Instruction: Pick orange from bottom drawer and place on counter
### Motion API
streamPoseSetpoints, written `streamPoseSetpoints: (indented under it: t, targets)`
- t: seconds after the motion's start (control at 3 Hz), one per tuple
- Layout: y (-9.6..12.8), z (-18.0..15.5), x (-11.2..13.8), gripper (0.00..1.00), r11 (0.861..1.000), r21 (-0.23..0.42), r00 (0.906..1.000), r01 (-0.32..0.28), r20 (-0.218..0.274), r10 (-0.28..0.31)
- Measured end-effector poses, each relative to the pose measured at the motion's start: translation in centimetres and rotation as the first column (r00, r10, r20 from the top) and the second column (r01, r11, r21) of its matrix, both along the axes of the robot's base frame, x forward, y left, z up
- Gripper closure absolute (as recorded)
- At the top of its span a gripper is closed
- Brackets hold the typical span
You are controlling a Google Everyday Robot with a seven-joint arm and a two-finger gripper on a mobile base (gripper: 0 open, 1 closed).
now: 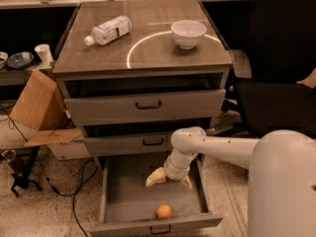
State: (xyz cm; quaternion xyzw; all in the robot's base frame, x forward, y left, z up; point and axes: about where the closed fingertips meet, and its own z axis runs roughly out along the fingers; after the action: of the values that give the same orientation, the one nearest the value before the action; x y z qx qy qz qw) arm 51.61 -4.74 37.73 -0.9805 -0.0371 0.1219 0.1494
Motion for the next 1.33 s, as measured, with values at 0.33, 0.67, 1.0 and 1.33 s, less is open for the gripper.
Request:
streamPoseSetpoints:
  t: [0.33,0.67,1.0,1.33]
  targets:
    - [0.5,-2.3,0.7,0.00,0.999,0.040,0.9997,-0.019,0.017,0.019]
    - [0.2,-7.5,1.9,0.00,0.995,0.097,0.9995,-0.022,0.023,0.020]
    - [-0.8,-14.3,1.6,0.00,0.993,0.116,0.9998,0.013,-0.016,-0.011]
    - [-2.1,-19.2,0.2,0.00,0.991,0.123,0.9967,0.059,-0.062,-0.052]
